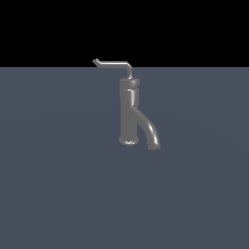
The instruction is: Turn on the faucet by rotating a designated handle.
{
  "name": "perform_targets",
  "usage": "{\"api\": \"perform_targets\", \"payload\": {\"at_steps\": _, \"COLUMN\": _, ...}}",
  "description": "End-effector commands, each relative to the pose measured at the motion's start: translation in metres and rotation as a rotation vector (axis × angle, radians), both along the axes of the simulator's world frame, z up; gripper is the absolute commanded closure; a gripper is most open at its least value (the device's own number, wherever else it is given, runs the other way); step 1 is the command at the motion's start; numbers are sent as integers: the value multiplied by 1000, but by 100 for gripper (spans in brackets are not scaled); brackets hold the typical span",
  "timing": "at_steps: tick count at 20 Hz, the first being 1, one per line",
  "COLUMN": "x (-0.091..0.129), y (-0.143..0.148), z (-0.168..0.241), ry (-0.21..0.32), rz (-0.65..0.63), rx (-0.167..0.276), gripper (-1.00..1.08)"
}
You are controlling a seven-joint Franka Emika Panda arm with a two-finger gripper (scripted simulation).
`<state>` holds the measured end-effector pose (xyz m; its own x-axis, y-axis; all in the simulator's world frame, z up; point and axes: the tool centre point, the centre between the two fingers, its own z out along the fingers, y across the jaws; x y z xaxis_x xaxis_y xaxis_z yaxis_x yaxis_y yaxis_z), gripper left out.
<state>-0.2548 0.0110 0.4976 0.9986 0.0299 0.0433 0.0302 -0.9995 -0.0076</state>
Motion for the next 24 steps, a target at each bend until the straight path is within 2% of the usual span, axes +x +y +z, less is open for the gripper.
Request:
{"api": "perform_targets", "payload": {"at_steps": 1, "x": 0, "y": 0, "z": 0, "ry": 0, "rz": 0, "rx": 0, "gripper": 108}}
{"api": "perform_targets", "payload": {"at_steps": 11, "x": 4, "y": 4, "z": 13, "ry": -32, "rz": -5, "rx": 34, "gripper": 108}}
{"api": "perform_targets", "payload": {"at_steps": 17, "x": 7, "y": 4, "z": 12, "ry": -29, "rz": -17, "rx": 31, "gripper": 108}}
{"api": "perform_targets", "payload": {"at_steps": 24, "x": 22, "y": 5, "z": 10, "ry": -25, "rz": -82, "rx": 26, "gripper": 108}}
